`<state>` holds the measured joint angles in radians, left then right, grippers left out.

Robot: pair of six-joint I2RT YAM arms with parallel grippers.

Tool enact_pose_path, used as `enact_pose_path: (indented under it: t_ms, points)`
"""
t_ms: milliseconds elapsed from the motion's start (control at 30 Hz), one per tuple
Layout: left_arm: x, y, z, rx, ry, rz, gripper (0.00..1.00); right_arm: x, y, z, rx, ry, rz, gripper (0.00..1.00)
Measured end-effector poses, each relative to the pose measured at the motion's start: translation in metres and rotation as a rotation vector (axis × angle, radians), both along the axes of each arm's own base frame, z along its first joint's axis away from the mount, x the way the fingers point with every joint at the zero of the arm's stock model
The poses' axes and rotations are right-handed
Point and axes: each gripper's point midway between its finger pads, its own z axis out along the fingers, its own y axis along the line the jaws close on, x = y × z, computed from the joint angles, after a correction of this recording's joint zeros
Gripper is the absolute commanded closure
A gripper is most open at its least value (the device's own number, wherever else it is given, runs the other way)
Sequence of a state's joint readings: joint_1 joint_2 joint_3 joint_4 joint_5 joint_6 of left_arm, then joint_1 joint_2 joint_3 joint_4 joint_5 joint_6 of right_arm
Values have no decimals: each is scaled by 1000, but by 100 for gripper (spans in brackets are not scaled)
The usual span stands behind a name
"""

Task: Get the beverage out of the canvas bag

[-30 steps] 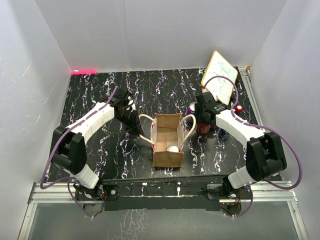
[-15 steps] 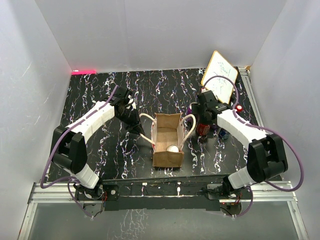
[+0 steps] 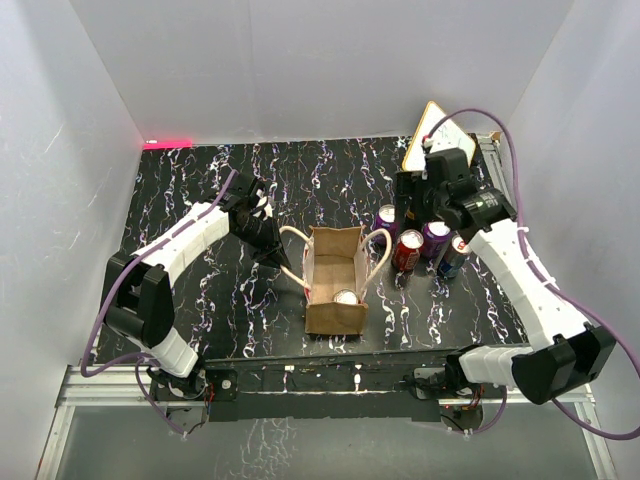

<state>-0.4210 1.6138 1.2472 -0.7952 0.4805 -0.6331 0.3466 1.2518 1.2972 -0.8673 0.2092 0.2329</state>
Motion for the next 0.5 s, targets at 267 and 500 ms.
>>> enact_pose_path:
  t_ms: [267, 500]
  points:
    - [1, -1, 1, -3, 2, 9, 100, 6, 69, 63, 141, -44, 280, 1]
    - [1, -2, 0, -7, 5, 21, 100, -40, 174, 20, 101, 118, 587, 14]
